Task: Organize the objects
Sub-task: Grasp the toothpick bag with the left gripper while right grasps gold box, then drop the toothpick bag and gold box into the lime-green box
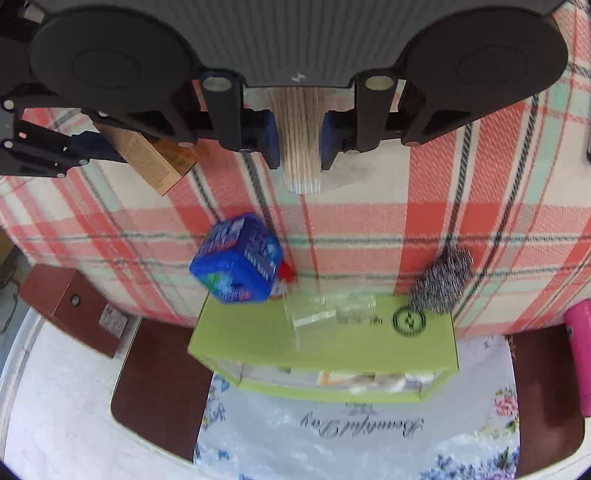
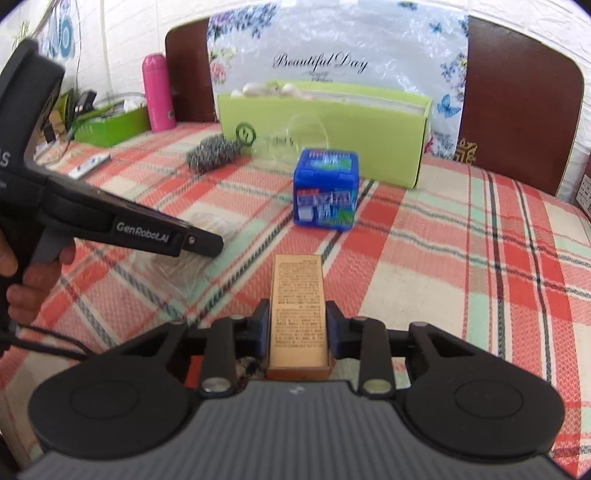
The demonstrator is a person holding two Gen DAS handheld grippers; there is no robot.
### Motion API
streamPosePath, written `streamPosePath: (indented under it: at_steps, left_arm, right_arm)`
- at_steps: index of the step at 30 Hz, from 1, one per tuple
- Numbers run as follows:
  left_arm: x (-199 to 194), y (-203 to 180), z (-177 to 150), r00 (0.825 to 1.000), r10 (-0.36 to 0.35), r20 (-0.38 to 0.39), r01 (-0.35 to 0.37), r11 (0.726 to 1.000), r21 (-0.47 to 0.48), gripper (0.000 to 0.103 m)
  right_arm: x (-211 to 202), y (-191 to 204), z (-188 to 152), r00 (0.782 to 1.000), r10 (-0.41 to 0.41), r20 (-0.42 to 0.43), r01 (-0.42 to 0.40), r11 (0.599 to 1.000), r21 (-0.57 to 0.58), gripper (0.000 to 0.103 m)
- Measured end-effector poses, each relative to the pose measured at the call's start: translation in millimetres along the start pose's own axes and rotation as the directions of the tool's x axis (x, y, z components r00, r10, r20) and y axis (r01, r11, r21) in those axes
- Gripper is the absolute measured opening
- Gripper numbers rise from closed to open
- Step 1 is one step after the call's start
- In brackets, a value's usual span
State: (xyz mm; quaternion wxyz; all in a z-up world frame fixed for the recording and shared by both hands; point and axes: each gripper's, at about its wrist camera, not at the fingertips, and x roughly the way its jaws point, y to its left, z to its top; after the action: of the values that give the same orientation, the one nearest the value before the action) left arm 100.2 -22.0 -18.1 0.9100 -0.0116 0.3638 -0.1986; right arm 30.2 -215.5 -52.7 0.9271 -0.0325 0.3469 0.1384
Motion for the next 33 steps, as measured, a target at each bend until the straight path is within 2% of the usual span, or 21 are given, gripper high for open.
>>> streamPosePath:
  at_steps: [3, 7, 13, 22, 29, 31, 32, 33]
  left_arm:
    - [-18, 2, 19, 0.997, -0.023, 0.075, 0.023, 1.000, 0.005, 0.023]
    - [-39, 6, 54, 0.981, -0.054, 0.184, 0.053, 0.999, 0.006, 0.023]
    - [-40, 13, 107, 0.961, -0.020, 0.277, 0.012, 0.999, 0.030, 0.023]
    - [21, 53, 180, 0.972, 0.024, 0.235, -0.015, 0.999, -0.037, 0.023]
    - [64, 70, 201, 0.979, 0.063, 0.195, -0.055, 0.997, -0.046, 0.023]
    - [72, 73, 200, 0.972, 0.099, 0.215, -0.088, 0.994, -0.060, 0.033]
    - [76, 75, 198, 0.968, 0.119, 0.223, -0.106, 0.992, -0.069, 0.061]
    - [77, 77, 194, 0.964, 0.138, 0.228, -0.122, 0.989, -0.082, 0.080]
  right_arm:
    - [-9, -5, 17, 0.998, 0.013, 0.058, -0.014, 1.000, 0.023, 0.030]
    - [-15, -15, 48, 0.989, 0.003, 0.150, -0.012, 0.999, 0.053, 0.030]
    - [-7, -28, 100, 0.972, -0.039, 0.234, 0.038, 0.999, 0.007, 0.030]
    - [50, -69, 168, 0.955, -0.161, 0.249, 0.143, 0.986, 0.088, 0.030]
    - [112, -91, 186, 0.956, -0.215, 0.197, 0.197, 0.974, 0.109, 0.030]
    - [126, -94, 187, 0.954, -0.225, 0.198, 0.205, 0.972, 0.114, 0.031]
    - [132, -96, 186, 0.952, -0.228, 0.204, 0.209, 0.972, 0.111, 0.046]
    - [136, -96, 184, 0.951, -0.235, 0.202, 0.217, 0.970, 0.105, 0.063]
